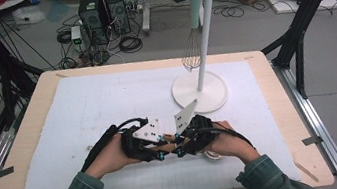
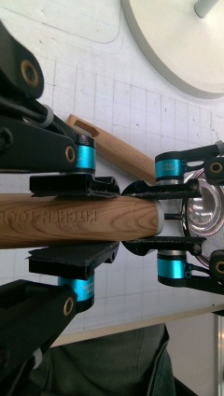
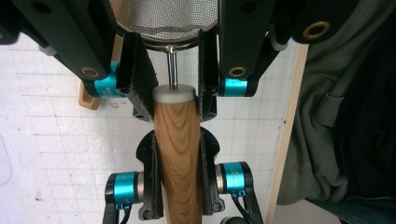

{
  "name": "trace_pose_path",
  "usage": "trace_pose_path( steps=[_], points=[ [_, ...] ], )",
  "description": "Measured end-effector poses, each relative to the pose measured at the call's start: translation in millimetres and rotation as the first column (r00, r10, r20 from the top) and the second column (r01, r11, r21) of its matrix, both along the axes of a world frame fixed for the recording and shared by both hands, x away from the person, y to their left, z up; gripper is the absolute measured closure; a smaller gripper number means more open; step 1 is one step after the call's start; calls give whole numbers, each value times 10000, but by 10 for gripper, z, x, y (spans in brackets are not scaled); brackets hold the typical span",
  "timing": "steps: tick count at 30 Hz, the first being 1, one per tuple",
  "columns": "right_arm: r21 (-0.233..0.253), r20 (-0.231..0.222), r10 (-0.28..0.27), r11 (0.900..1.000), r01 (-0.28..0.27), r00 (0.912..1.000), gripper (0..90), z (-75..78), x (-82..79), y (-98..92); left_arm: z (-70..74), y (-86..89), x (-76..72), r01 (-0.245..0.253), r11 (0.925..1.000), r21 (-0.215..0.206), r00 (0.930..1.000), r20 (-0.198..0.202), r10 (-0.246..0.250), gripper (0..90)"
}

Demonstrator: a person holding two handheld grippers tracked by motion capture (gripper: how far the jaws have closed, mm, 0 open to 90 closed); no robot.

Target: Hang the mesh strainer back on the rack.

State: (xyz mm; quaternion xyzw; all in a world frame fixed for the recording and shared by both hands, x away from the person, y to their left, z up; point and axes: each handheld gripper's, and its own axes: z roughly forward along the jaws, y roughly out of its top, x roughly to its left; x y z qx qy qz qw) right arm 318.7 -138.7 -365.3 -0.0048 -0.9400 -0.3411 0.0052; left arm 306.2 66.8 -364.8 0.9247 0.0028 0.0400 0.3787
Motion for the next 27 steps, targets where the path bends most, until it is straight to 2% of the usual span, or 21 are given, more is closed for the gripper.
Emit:
trace_pose_path(
  steps=[11,22,27],
  points=[
    [187,7,-135,9997,135,9999,696,37,-4,-29,15,111,24,-253,9994,-247,9994,-240,247,645],
    [461,227,-325,9984,314,9992,696,89,-24,-67,47,398,17,-628,9965,-549,9970,-480,602,563],
    [588,293,-280,9979,263,9992,696,92,-32,-50,66,465,15,-688,9961,-545,9962,-570,657,550]
  ],
)
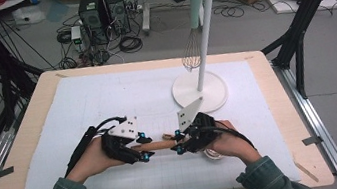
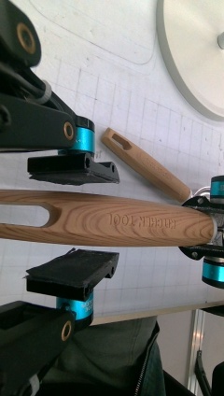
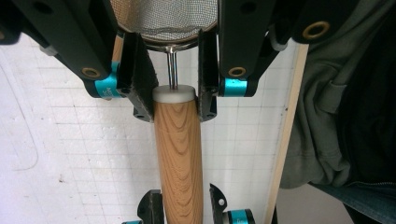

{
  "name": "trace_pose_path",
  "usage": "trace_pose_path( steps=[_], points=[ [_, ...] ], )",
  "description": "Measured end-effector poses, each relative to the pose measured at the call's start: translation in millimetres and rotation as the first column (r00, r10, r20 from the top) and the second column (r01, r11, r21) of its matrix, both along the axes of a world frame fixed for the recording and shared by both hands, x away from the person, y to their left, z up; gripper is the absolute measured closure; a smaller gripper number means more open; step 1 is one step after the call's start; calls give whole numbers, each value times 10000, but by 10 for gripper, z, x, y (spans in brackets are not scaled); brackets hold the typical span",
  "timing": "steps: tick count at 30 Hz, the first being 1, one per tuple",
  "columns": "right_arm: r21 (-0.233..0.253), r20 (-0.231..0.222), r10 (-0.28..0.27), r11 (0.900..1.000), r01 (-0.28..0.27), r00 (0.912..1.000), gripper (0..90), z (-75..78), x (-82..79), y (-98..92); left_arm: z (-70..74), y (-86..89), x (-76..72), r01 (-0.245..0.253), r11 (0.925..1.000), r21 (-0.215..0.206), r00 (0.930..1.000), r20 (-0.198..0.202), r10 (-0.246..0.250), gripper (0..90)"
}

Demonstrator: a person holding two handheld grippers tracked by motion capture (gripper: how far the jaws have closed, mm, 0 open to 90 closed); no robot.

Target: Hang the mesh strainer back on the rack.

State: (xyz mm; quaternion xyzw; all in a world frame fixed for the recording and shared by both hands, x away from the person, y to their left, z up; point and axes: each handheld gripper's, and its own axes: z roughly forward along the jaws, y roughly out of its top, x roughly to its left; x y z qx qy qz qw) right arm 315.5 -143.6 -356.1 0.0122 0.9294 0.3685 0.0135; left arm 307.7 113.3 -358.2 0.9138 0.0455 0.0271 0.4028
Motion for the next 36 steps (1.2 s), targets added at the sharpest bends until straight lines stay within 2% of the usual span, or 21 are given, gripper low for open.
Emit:
trace_pose_path(
  steps=[6,16,22,26,36],
  points=[
    [59,44,1,10000,-2,10000,695,3,-8,17,3,-5,13,-7,9999,-105,9999,-155,6,564],
    [46,79,120,9999,-121,9999,695,-7,-12,37,-28,-18,16,338,9994,31,9989,-318,-337,667],
    [8,-264,156,9999,-156,9995,690,-25,-11,45,-23,-17,-33,522,9986,81,9986,110,-523,679],
    [0,-297,192,9998,-192,9994,683,-29,-10,55,-17,-12,-55,497,9987,99,9980,381,-501,680],
    [105,-742,276,9996,-269,9969,645,-50,19,117,-13,0,-84,640,9978,151,9961,604,-648,681]
  ],
)
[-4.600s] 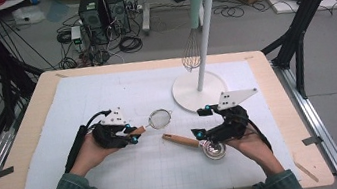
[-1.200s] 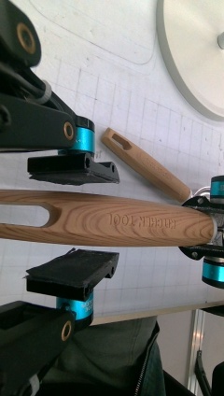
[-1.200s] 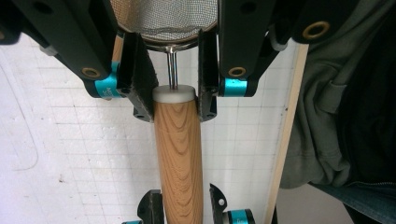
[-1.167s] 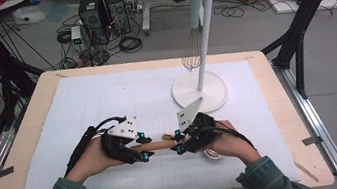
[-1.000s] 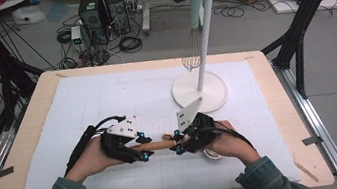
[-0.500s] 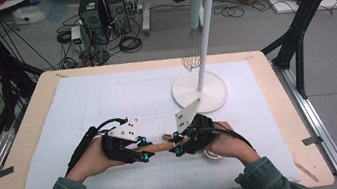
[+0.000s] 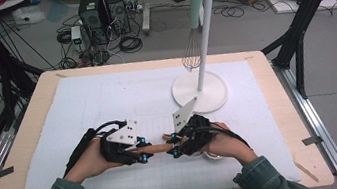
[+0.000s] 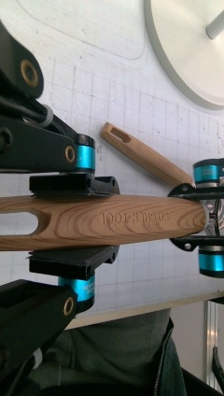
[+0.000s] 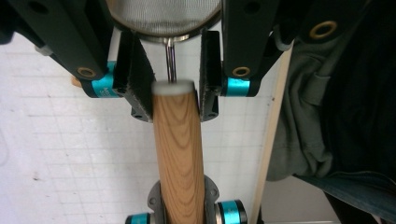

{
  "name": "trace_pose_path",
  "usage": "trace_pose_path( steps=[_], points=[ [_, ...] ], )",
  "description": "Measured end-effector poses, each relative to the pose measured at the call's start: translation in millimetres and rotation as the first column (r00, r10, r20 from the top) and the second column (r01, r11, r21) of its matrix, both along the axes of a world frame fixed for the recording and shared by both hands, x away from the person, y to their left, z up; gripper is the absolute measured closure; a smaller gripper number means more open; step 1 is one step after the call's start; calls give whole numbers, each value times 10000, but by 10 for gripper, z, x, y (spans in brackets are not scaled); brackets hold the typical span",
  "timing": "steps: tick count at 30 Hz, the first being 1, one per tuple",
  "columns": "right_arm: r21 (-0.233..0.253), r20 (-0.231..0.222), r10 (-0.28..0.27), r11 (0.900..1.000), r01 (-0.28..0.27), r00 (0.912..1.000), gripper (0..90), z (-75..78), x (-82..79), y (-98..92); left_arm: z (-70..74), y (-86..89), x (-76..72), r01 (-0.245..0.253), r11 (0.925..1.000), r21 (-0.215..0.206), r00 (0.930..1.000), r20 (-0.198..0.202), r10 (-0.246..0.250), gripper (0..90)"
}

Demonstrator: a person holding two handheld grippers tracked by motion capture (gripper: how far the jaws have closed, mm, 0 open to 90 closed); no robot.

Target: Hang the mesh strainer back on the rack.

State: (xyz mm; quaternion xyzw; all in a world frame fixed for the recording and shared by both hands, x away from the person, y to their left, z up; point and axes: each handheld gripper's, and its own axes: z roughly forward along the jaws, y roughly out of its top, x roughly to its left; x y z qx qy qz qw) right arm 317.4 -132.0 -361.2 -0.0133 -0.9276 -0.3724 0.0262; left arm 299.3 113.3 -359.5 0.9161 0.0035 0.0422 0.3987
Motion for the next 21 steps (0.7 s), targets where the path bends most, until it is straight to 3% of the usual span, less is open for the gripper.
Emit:
trace_pose_path(
  steps=[9,18,21],
  points=[
    [-42,-533,351,9994,-354,9980,610,-20,24,155,-4,-2,-29,202,9996,174,9998,83,-204,681],
    [-196,-1360,564,9980,-597,9891,675,-67,60,206,-6,1,-61,390,9989,263,9990,190,-395,679],
    [-233,-1217,447,9986,-479,9916,680,-63,46,209,-3,17,-57,292,9994,190,9994,180,-296,675]
  ],
)
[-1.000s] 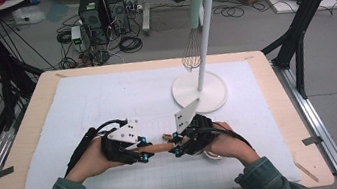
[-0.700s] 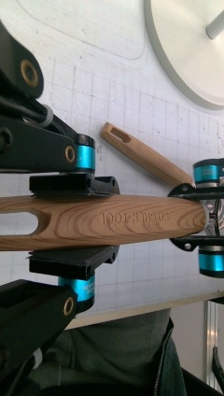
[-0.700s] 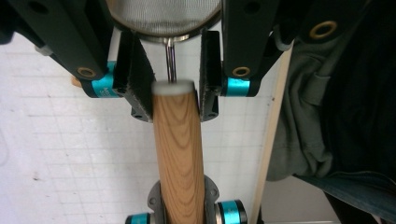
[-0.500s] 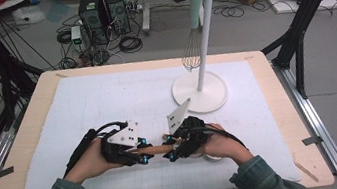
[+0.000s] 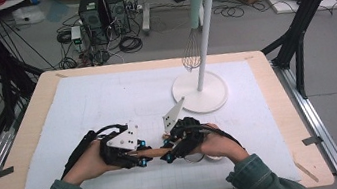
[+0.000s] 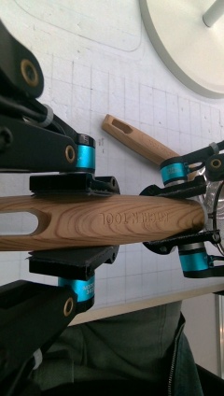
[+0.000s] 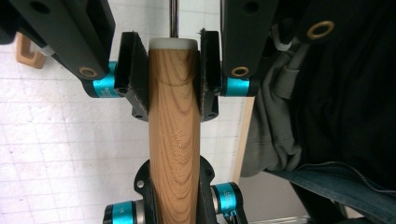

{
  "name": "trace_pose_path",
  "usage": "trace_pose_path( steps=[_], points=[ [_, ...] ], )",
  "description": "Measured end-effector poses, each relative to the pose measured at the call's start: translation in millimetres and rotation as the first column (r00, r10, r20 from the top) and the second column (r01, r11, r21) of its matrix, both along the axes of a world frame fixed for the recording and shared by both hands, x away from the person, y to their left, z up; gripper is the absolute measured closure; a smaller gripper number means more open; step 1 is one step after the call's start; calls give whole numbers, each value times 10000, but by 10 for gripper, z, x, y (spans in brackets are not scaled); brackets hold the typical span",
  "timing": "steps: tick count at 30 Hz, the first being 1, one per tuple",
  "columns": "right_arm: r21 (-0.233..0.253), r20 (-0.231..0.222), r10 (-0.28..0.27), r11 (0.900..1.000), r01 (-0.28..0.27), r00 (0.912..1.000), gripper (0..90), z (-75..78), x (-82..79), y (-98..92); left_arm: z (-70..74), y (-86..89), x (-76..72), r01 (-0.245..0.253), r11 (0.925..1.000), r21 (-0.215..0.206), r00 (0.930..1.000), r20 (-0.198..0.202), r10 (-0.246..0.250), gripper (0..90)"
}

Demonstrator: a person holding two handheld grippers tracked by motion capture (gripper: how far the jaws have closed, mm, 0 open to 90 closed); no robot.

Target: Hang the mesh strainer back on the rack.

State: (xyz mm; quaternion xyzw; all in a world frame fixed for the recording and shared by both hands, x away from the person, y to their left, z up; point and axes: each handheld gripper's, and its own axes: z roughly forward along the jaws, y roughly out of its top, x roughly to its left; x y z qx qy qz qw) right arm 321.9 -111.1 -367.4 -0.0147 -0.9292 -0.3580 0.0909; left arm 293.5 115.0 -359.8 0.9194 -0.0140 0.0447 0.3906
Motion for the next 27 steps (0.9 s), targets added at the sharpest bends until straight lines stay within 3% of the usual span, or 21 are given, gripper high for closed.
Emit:
trace_pose_path(
  steps=[4,8,11,19,27],
  points=[
    [143,436,-199,9997,193,9989,682,12,-35,-11,7,54,40,-450,9978,-487,9985,-336,434,615],
    [268,796,-541,9983,521,9954,683,18,-68,-58,32,157,104,-986,9868,-1287,9919,-931,870,526],
    [448,961,-801,9961,760,9921,683,7,-72,-79,49,199,126,-1140,9812,-1556,9885,-1163,964,525],
    [959,1415,-1373,9876,1244,9804,683,18,-90,-58,56,217,158,-1279,9773,-1689,9815,-1634,1002,531],
    [1196,1201,-1337,9856,1194,9837,682,-27,-125,18,79,288,153,-1236,9767,-1754,9797,-1783,920,630]
  ],
)
